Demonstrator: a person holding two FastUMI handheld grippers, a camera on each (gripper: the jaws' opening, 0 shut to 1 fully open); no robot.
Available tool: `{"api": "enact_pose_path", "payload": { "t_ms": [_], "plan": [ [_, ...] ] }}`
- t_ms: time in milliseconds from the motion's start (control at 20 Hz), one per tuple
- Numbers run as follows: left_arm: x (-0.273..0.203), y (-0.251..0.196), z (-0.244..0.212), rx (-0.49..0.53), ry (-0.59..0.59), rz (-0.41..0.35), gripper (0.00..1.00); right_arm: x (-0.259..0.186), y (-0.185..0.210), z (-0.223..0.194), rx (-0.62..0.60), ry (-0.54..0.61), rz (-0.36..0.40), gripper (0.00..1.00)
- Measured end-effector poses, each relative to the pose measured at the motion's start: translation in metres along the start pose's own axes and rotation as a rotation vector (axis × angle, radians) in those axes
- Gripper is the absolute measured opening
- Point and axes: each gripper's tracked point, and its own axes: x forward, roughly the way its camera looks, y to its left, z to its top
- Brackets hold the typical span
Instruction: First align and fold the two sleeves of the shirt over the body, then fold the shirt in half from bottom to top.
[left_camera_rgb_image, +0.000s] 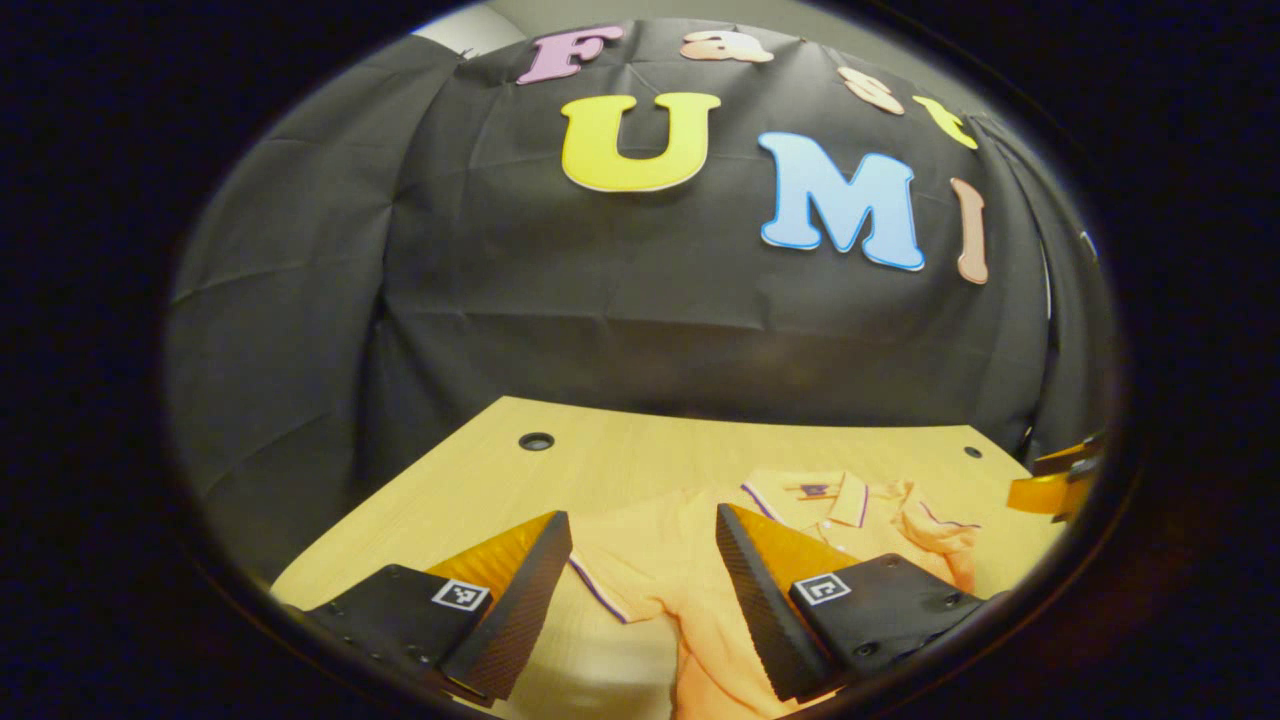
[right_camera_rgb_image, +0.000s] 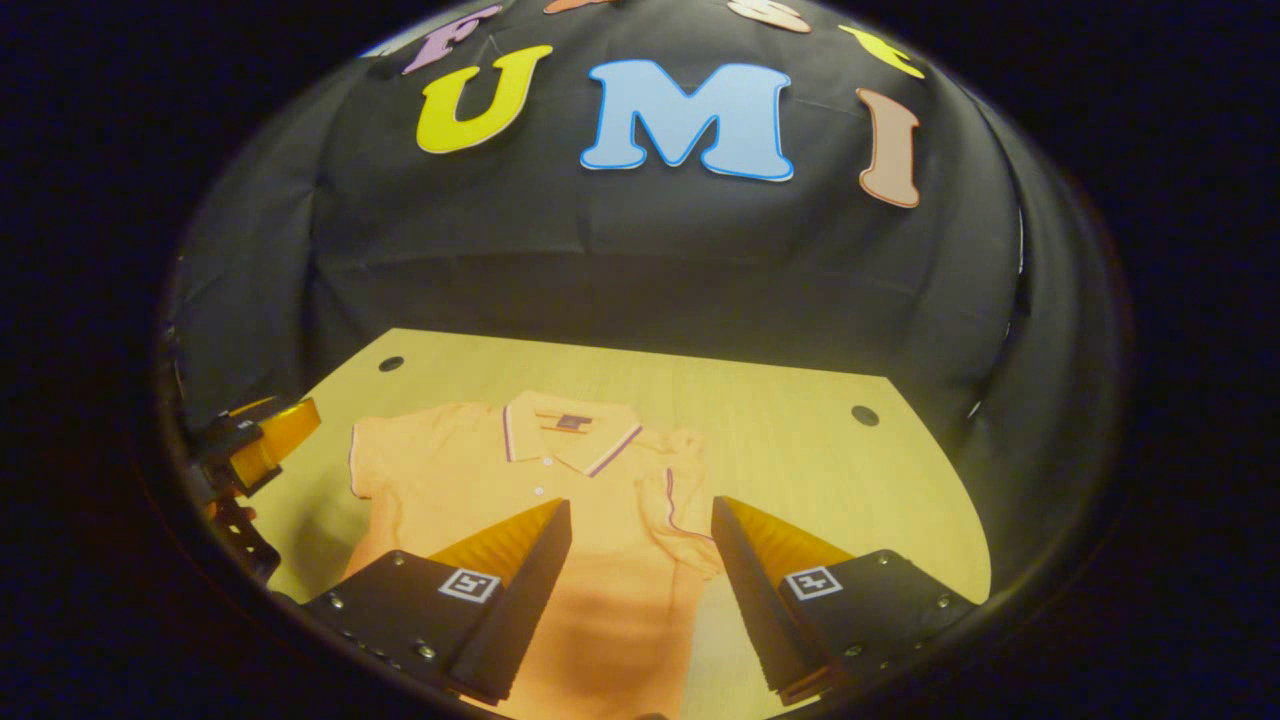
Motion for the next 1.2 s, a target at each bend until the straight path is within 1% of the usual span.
{"api": "enact_pose_path", "payload": {
  "t_ms": [250, 300, 400, 500, 650, 700, 800, 850, 900, 1000, 1050, 1100, 1150, 1200],
  "plan": [
    [0.058, 0.025, -0.033, -0.043, 0.073, 0.069, 0.95, -0.035, -0.009, 0.000, 0.000, -0.007, -0.010, 0.88],
    [0.068, 0.029, -0.038, -0.052, 0.089, 0.081, 0.96, -0.039, -0.010, -0.002, 0.000, -0.002, -0.011, 0.88],
    [0.084, 0.036, -0.050, -0.061, 0.122, 0.108, 0.95, -0.044, -0.013, -0.005, 0.001, 0.009, -0.014, 0.88],
    [0.097, 0.039, -0.059, -0.079, 0.145, 0.119, 0.95, -0.046, -0.013, -0.011, 0.005, 0.026, -0.010, 0.88],
    [0.108, 0.047, -0.082, -0.094, 0.205, 0.136, 0.96, -0.049, -0.010, -0.015, 0.021, 0.033, 0.005, 0.88],
    [0.112, 0.049, -0.089, -0.092, 0.223, 0.141, 0.95, -0.050, -0.013, -0.016, 0.018, 0.034, 0.003, 0.88],
    [0.114, 0.051, -0.100, -0.097, 0.250, 0.150, 0.96, -0.054, -0.017, -0.019, 0.014, 0.039, -0.001, 0.88],
    [0.114, 0.053, -0.100, -0.093, 0.249, 0.164, 0.95, -0.055, -0.019, -0.020, 0.017, 0.042, -0.005, 0.88],
    [0.116, 0.052, -0.099, -0.090, 0.246, 0.151, 0.96, -0.057, -0.021, -0.022, 0.023, 0.045, -0.007, 0.88],
    [0.120, 0.050, -0.102, -0.069, 0.258, 0.150, 0.92, -0.057, -0.025, -0.028, 0.038, 0.055, -0.009, 0.88],
    [0.120, 0.051, -0.103, -0.051, 0.262, 0.163, 0.92, -0.058, -0.026, -0.029, 0.047, 0.060, -0.010, 0.88],
    [0.121, 0.053, -0.104, -0.035, 0.265, 0.177, 0.79, -0.058, -0.028, -0.032, 0.056, 0.064, -0.011, 0.88],
    [0.122, 0.053, -0.105, -0.028, 0.270, 0.180, 0.73, -0.059, -0.029, -0.033, 0.066, 0.067, -0.012, 0.88],
    [0.122, 0.051, -0.104, -0.031, 0.269, 0.170, 0.60, -0.059, -0.029, -0.036, 0.075, 0.070, -0.012, 0.88]
  ]
}}
